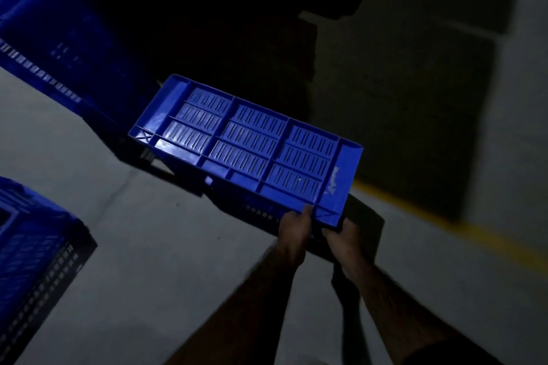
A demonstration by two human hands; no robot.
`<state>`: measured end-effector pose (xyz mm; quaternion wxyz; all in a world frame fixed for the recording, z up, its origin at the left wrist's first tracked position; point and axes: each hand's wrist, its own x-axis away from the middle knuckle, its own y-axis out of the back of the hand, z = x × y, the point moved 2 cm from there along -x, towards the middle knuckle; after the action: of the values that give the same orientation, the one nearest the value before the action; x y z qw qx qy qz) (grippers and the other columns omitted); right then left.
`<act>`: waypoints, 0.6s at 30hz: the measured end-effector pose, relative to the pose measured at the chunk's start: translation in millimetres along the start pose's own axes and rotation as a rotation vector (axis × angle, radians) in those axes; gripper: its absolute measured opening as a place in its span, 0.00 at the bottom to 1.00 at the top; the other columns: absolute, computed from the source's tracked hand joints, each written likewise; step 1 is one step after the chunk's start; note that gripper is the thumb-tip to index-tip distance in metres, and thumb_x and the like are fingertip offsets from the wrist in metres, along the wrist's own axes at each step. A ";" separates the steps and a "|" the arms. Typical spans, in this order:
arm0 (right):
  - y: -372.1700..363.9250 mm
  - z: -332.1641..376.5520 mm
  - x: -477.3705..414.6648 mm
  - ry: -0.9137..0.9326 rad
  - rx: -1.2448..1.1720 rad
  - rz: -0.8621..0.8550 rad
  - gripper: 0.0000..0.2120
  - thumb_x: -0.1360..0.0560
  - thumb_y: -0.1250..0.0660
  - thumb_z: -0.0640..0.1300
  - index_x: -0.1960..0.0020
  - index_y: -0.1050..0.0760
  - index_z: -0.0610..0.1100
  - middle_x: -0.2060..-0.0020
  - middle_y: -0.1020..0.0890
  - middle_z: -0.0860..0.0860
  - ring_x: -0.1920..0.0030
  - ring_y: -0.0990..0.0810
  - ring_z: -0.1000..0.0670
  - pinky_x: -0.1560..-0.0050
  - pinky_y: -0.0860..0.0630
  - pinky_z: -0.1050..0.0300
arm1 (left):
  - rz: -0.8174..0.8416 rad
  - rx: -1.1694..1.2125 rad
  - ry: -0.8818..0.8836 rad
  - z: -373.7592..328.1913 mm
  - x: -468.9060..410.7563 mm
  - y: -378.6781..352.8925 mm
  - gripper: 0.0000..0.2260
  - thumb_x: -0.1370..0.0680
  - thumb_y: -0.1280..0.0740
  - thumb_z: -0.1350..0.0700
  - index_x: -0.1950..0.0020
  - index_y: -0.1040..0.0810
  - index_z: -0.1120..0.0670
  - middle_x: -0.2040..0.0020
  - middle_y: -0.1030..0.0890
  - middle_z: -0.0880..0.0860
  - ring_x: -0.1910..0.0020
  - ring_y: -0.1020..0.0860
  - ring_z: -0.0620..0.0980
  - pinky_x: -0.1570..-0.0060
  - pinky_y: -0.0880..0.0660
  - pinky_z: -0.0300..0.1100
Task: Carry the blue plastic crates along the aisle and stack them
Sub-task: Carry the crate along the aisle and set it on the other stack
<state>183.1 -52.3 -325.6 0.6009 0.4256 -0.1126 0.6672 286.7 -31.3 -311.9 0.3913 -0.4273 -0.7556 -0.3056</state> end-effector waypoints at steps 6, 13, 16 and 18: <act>0.3 -4.8 -9.0 0.061 0.075 -0.040 0.18 0.30 0.30 0.35 0.41 0.24 0.42 0.45 0.19 0.43 0.43 0.21 0.42 0.43 0.24 0.45 | -0.078 0.006 -0.013 -14.9 17.1 -4.1 0.16 0.20 0.43 0.53 0.44 0.22 0.63 0.49 0.20 0.62 0.51 0.20 0.59 0.53 0.24 0.47; -1.0 19.0 29.8 0.151 0.079 -0.149 0.24 0.29 0.45 0.46 0.37 0.29 0.34 0.46 0.22 0.38 0.43 0.23 0.40 0.41 0.27 0.44 | -0.046 0.109 -0.103 -54.1 58.2 19.4 0.15 0.23 0.43 0.55 0.51 0.23 0.64 0.51 0.18 0.67 0.56 0.18 0.62 0.64 0.20 0.48; 7.4 46.9 66.0 0.305 0.205 -0.196 0.28 0.27 0.39 0.43 0.29 0.38 0.36 0.43 0.24 0.36 0.43 0.24 0.38 0.44 0.27 0.45 | 0.019 0.273 -0.098 -79.4 89.3 37.6 0.12 0.19 0.45 0.59 0.54 0.23 0.61 0.59 0.18 0.61 0.62 0.18 0.55 0.68 0.21 0.42; 12.8 67.3 85.7 0.441 0.251 -0.256 0.31 0.30 0.35 0.30 0.29 0.39 0.37 0.40 0.25 0.34 0.41 0.24 0.37 0.45 0.26 0.45 | 0.097 0.399 -0.118 -94.4 111.1 53.8 0.13 0.19 0.45 0.59 0.52 0.22 0.60 0.56 0.16 0.60 0.58 0.17 0.55 0.59 0.18 0.46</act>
<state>208.0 -39.5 -219.5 0.6329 0.3517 0.1591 0.6712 329.0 -37.2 -162.4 0.4375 -0.3945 -0.8012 -0.1050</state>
